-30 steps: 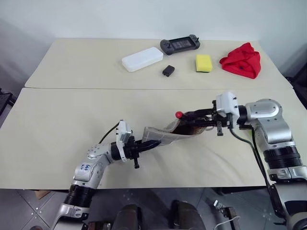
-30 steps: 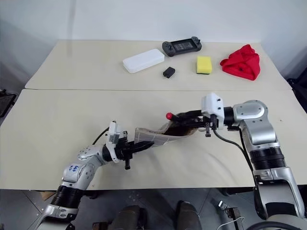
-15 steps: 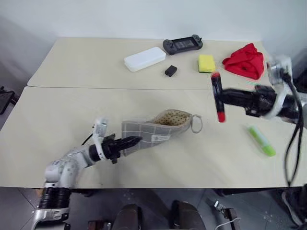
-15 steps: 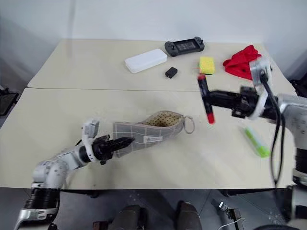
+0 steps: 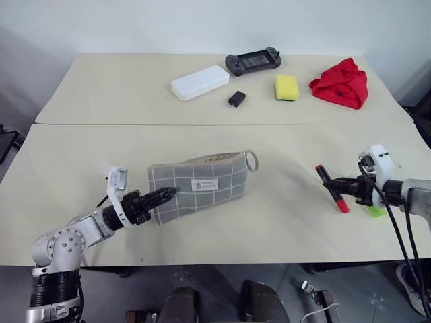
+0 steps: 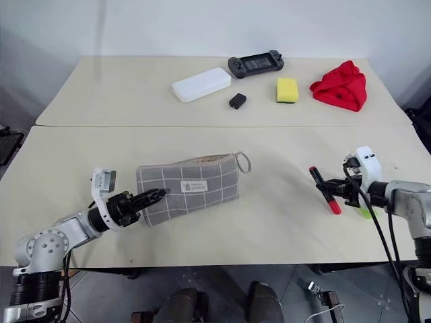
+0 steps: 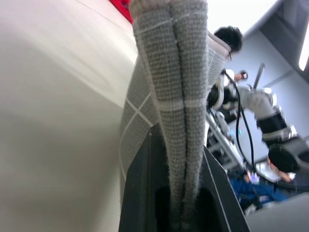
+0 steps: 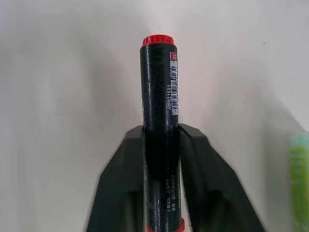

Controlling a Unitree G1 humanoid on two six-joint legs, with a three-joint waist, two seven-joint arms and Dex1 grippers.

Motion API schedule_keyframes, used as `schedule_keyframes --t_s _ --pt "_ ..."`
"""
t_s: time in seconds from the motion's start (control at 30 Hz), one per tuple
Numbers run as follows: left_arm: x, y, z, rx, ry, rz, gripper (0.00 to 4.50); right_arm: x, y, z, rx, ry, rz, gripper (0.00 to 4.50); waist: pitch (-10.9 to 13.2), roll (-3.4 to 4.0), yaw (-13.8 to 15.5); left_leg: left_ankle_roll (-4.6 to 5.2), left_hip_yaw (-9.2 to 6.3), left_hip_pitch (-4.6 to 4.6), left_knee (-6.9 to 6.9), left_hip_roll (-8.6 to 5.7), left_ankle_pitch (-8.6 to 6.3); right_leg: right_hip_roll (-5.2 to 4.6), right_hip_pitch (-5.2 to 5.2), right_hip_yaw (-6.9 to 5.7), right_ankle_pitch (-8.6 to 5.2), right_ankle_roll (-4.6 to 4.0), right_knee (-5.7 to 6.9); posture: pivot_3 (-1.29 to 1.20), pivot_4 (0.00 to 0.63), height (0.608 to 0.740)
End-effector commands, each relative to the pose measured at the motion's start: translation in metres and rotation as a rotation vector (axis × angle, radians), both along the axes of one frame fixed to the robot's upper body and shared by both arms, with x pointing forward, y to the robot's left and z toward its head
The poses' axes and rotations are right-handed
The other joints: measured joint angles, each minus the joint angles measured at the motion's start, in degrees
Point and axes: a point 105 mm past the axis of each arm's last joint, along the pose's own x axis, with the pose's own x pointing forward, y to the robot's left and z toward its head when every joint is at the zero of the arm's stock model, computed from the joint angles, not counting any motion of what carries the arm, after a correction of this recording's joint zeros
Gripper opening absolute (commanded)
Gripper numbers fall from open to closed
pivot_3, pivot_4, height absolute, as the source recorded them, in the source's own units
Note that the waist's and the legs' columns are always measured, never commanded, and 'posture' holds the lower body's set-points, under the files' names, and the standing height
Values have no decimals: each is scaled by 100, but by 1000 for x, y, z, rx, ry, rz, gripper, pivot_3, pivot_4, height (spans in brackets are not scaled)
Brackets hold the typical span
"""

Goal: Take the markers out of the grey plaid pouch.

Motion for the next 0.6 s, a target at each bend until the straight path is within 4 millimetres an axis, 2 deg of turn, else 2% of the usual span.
schedule_keyframes --t_s 0.03,0.13,0.23,0.27,0.33,0.37,0.43,0.47,0.6 --pt "2 21 12 -84 25 123 0 6 0 41 -28 -295 76 2477 0 1 -7 0 0 0 -1 0 0 0 0 1 0 0 -1 0 150 740" --pt "3 40 11 -119 63 249 0 -2 14 51 54 -379 167 3476 0 1 -6 0 -2 1 -3 1 0 1 0 -1 0 1 -1 0 150 740" --pt "6 71 9 -170 96 463 0 -14 40 62 88 -567 307 4420 -1 -6 -1 0 -9 2 -3 5 0 1 4 -3 0 1 -6 0 150 740" --pt "6 77 8 -182 107 512 0 -17 46 62 85 -607 333 4468 -1 -6 -2 -1 -11 2 -3 6 0 2 6 -4 0 1 -6 0 150 740" --pt "0 100 4 -259 140 678 0 -39 88 54 149 -634 571 4468 -1 -6 -3 -1 -10 3 -2 5 0 0 5 1 1 2 -3 0 150 740" --pt "-3 106 2 -287 158 726 0 -48 101 53 168 -655 648 4468 -1 -6 -10 -1 -10 5 -2 10 0 -1 5 5 1 2 0 0 150 740" --pt "-8 114 -6 -315 210 799 541 -58 118 43 159 -671 746 4500 -1 -6 -15 -3 -11 10 -4 21 -2 0 6 9 1 2 -2 0 150 740" --pt "-11 117 -8 -321 226 827 667 -59 124 38 168 -670 763 4500 0 -8 -14 -3 -12 9 -3 20 -2 0 5 8 1 2 -1 0 150 740" --pt "-17 128 -15 -307 272 914 1875 -62 133 25 162 -680 810 4500 -1 -13 61 0 -15 10 5 10 -3 -6 8 13 1 2 4 0 150 740"
